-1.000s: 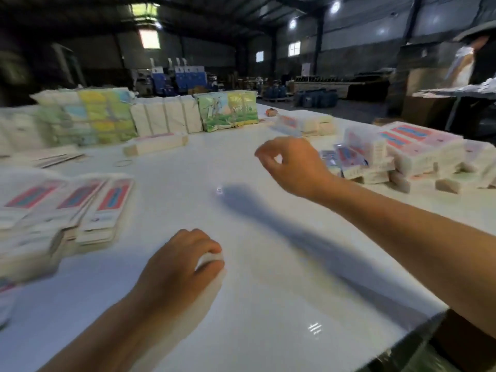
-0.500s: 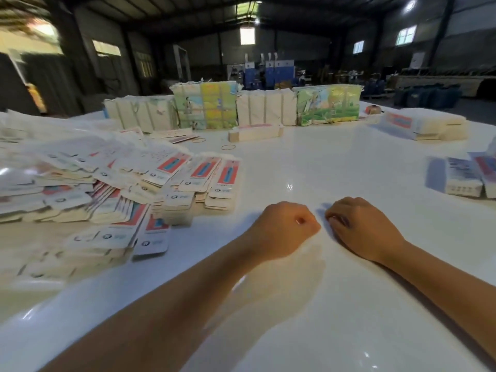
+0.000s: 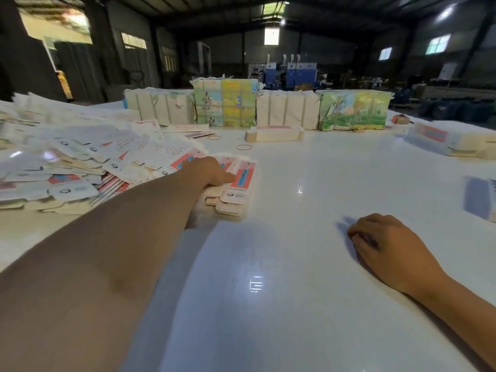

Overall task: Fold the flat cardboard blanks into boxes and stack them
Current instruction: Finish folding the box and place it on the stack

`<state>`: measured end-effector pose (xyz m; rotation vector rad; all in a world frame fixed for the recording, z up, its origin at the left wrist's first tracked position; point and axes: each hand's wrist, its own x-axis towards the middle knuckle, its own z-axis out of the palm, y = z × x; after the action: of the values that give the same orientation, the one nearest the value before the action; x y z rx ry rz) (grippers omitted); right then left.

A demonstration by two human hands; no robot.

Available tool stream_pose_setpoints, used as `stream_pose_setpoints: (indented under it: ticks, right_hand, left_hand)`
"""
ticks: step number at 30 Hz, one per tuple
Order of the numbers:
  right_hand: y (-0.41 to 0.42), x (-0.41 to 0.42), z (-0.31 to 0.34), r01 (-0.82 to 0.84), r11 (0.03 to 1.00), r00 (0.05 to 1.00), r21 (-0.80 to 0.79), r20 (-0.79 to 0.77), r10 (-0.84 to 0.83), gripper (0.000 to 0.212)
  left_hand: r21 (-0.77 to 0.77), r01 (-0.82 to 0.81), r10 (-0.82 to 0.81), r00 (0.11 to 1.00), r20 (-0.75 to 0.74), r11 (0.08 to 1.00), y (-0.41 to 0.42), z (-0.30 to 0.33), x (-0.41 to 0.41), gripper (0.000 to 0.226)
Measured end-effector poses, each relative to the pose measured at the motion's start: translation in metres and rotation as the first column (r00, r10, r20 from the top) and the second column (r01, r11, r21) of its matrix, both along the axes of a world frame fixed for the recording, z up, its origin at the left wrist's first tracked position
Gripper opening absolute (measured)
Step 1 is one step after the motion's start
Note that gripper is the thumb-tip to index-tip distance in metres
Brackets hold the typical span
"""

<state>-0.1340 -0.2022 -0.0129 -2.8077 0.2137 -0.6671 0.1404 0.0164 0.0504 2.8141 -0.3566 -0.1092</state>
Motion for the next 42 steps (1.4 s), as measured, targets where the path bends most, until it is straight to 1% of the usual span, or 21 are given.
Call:
stream_pose_setpoints:
  ticks: [3, 5, 7, 11, 12, 14, 16, 18, 21, 23, 24, 26, 30, 31, 32, 34, 35, 36, 37, 39, 42]
  right_hand:
    - [-0.001, 0.001, -0.001, 0.008, 1.0, 1.0, -0.003, 0.002, -0.008, 0.015]
    - [0.0, 0.001, 0.0, 0.013, 1.0, 1.0, -0.001, 0.004, -0.013, 0.014]
    - [0.0, 0.002, 0.0, 0.028, 1.0, 1.0, 0.0, 0.007, -0.028, 0.015]
    - [0.002, 0.001, 0.0, 0.046, 0.999, 0.999, 0.005, -0.003, -0.046, 0.015]
    - [0.002, 0.001, 0.0, 0.049, 0.999, 0.999, 0.008, -0.007, -0.049, 0.015]
    - [0.002, -0.001, 0.0, 0.053, 0.998, 0.999, 0.015, -0.006, -0.053, 0.015]
    - [0.004, -0.003, 0.002, 0.046, 0.999, 0.999, 0.021, -0.001, -0.046, 0.015]
    - [0.005, -0.003, 0.004, 0.045, 0.998, 0.999, 0.038, -0.001, -0.045, 0.016]
    - [0.003, -0.002, 0.006, 0.077, 0.994, 0.997, 0.08, -0.013, -0.076, 0.018]
    - [0.0, -0.002, 0.007, 0.113, 0.986, 0.994, 0.123, -0.023, -0.111, 0.018]
    - [-0.001, -0.002, 0.008, 0.121, 0.981, 0.993, 0.153, -0.031, -0.117, 0.017]
    - [-0.003, -0.004, 0.009, 0.131, 0.964, 0.991, 0.233, -0.042, -0.125, 0.01]
    - [-0.004, -0.007, 0.01, 0.114, 0.923, 0.99, 0.368, 0.03, -0.135, 0.018]
    - [-0.004, -0.007, 0.012, 0.095, 0.881, 0.986, 0.463, 0.076, -0.147, 0.024]
    - [-0.003, -0.008, 0.015, 0.049, 0.796, 0.979, 0.604, 0.129, -0.158, 0.029]
    - [0.0, -0.01, 0.021, -0.089, 0.507, 0.966, 0.857, 0.198, -0.166, 0.025]
    - [0.002, -0.011, 0.023, -0.15, 0.37, 0.969, 0.917, 0.21, -0.129, 0.019]
    - [0.005, -0.013, 0.024, -0.193, 0.267, 0.974, 0.944, 0.216, -0.061, 0.013]
    - [0.008, -0.014, 0.026, -0.216, 0.204, 0.976, 0.955, 0.216, 0.024, 0.009]
    - [0.013, -0.015, 0.026, -0.209, 0.17, 0.97, 0.963, 0.182, 0.159, 0.011]
    - [0.015, -0.017, 0.027, -0.195, 0.097, 0.964, 0.976, 0.172, 0.2, 0.017]
  left_hand:
    - [-0.13, -0.05, 0.05, 0.999, -0.009, 0.99, 0.001, 0.0, 0.003, 0.059]
    - [-0.296, -0.1, 0.075, 0.993, -0.094, 0.95, 0.002, 0.006, 0.003, 0.055]
    - [-0.415, -0.164, 0.098, 0.98, -0.176, 0.895, 0.004, 0.014, 0.0, 0.059]
    - [-0.478, -0.21, 0.14, 0.974, -0.179, 0.853, 0.01, 0.022, -0.004, 0.066]
    - [-0.447, -0.205, 0.167, 0.978, -0.123, 0.871, 0.011, 0.024, -0.006, 0.071]
    - [-0.309, -0.167, 0.195, 0.979, 0.061, 0.936, 0.007, 0.032, -0.016, 0.077]
    - [-0.298, -0.036, 0.102, 0.973, 0.207, 0.954, 0.0, 0.043, -0.037, 0.073]
    - [-0.318, 0.143, -0.06, 0.965, 0.256, 0.937, -0.009, 0.047, -0.066, 0.074]
    - [-0.297, 0.38, -0.333, 0.922, 0.197, 0.876, -0.014, 0.032, -0.118, 0.082]
    - [-0.212, 0.504, -0.482, 0.864, 0.148, 0.837, -0.012, 0.01, -0.15, 0.088]
    - [-0.169, 0.548, -0.533, 0.836, 0.13, 0.819, -0.01, -0.002, -0.162, 0.091]
    - [-0.156, 0.581, -0.574, 0.813, 0.094, 0.798, -0.005, -0.021, -0.18, 0.094]
    - [-0.141, 0.575, -0.564, 0.818, 0.111, 0.806, 0.001, -0.036, -0.181, 0.092]
    - [-0.144, 0.575, -0.561, 0.818, 0.126, 0.806, 0.002, -0.036, -0.18, 0.093]
    - [-0.146, 0.576, -0.56, 0.816, 0.142, 0.804, 0.003, -0.036, -0.179, 0.094]
    - [-0.134, 0.587, -0.562, 0.806, 0.185, 0.798, 0.003, -0.036, -0.178, 0.092]
    - [-0.128, 0.593, -0.563, 0.8, 0.204, 0.795, 0.002, -0.037, -0.179, 0.091]
    - [-0.132, 0.597, -0.564, 0.797, 0.218, 0.792, 0.001, -0.037, -0.179, 0.09]
    - [-0.143, 0.598, -0.562, 0.796, 0.223, 0.789, 0.0, -0.038, -0.18, 0.09]
    - [-0.155, 0.597, -0.559, 0.797, 0.23, 0.787, -0.001, -0.039, -0.183, 0.091]
    - [-0.097, 0.602, -0.56, 0.781, 0.276, 0.792, -0.003, -0.04, -0.188, 0.094]
